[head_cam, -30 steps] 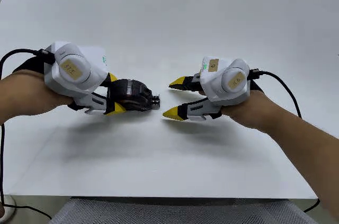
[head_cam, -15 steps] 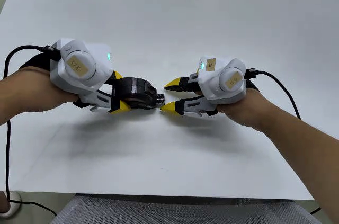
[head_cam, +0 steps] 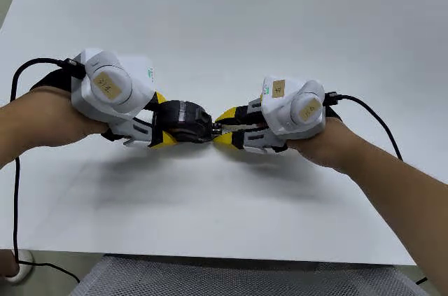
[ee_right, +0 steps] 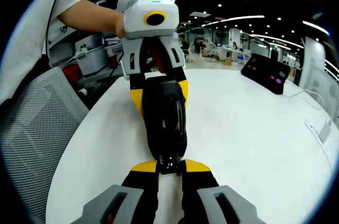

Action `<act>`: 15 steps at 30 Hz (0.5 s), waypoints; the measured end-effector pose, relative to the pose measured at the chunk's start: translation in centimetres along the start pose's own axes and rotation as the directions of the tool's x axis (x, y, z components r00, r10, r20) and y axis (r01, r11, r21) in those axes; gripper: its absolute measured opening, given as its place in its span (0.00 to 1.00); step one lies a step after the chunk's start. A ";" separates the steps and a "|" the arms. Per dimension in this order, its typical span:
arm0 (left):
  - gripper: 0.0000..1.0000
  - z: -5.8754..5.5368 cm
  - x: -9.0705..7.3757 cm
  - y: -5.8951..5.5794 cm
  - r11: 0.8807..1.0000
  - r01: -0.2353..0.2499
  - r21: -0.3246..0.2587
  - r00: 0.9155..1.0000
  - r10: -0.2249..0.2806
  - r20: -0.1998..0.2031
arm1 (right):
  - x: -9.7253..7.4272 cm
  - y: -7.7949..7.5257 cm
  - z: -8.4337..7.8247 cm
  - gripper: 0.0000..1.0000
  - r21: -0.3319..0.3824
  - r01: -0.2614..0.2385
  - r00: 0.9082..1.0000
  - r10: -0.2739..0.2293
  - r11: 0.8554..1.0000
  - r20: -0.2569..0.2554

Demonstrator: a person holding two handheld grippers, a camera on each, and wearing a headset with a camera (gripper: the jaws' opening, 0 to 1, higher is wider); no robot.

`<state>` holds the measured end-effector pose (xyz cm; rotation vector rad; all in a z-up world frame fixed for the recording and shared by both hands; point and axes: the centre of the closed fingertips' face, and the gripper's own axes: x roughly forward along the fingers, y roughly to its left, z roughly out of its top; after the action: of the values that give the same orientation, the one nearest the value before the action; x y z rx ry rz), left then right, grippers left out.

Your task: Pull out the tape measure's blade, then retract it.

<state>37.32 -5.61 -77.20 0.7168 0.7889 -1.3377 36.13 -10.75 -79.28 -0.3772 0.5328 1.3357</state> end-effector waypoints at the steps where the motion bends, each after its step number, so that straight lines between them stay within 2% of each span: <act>1: 0.29 0.0 0.0 0.0 1.000 -0.001 0.001 1.000 0.001 -0.001 | 0.0 -0.1 0.1 0.13 0.000 0.000 1.000 0.000 1.000 0.005; 15: 0.28 0.0 0.0 0.0 1.000 -0.008 0.015 1.000 0.008 -0.001 | 0.2 0.0 0.1 0.12 -0.023 -0.012 1.000 0.012 1.000 -0.001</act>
<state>37.30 -5.63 -77.21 0.7321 0.7774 -1.3376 36.22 -10.53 -79.27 -0.3941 0.5220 1.3546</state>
